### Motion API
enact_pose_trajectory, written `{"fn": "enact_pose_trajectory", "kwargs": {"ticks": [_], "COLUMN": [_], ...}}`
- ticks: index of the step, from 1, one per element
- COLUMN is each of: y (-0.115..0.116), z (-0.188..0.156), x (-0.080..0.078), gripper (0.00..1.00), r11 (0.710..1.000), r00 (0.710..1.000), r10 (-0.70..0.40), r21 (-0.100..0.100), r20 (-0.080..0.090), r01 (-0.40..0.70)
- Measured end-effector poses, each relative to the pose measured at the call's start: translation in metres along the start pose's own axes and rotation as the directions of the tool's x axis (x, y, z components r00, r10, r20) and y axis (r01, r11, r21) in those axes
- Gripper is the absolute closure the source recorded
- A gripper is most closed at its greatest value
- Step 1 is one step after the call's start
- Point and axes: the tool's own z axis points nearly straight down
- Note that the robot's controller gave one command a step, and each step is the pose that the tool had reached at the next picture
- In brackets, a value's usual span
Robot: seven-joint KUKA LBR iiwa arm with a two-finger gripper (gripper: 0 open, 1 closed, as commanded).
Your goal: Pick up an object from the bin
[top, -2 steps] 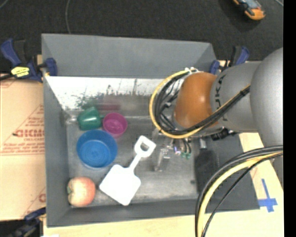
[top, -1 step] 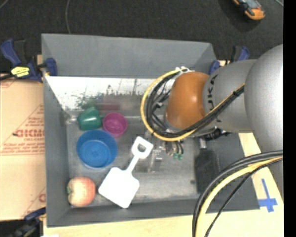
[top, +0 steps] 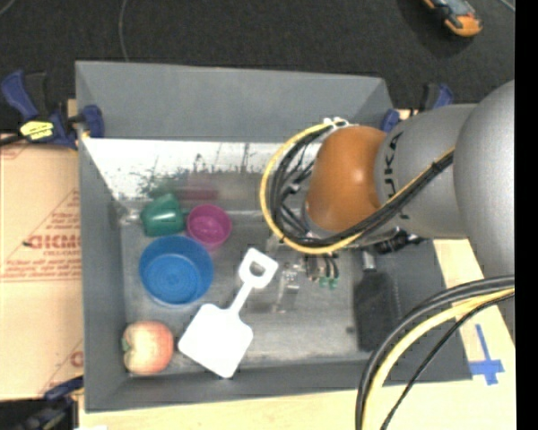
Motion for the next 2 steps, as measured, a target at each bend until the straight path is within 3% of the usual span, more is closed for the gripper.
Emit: {"fn": "enact_pose_trajectory", "kwargs": {"ticks": [1, 2], "y": [-0.013, 0.011], "z": [0.022, 0.022], "x": [0.036, -0.012], "gripper": [0.0, 0.0], "r11": [0.963, 0.998], "r00": [0.963, 0.998], "r10": [-0.269, 0.061], "r21": [0.001, -0.003], "r20": [0.01, 0.014], "r01": [0.269, -0.061]}}
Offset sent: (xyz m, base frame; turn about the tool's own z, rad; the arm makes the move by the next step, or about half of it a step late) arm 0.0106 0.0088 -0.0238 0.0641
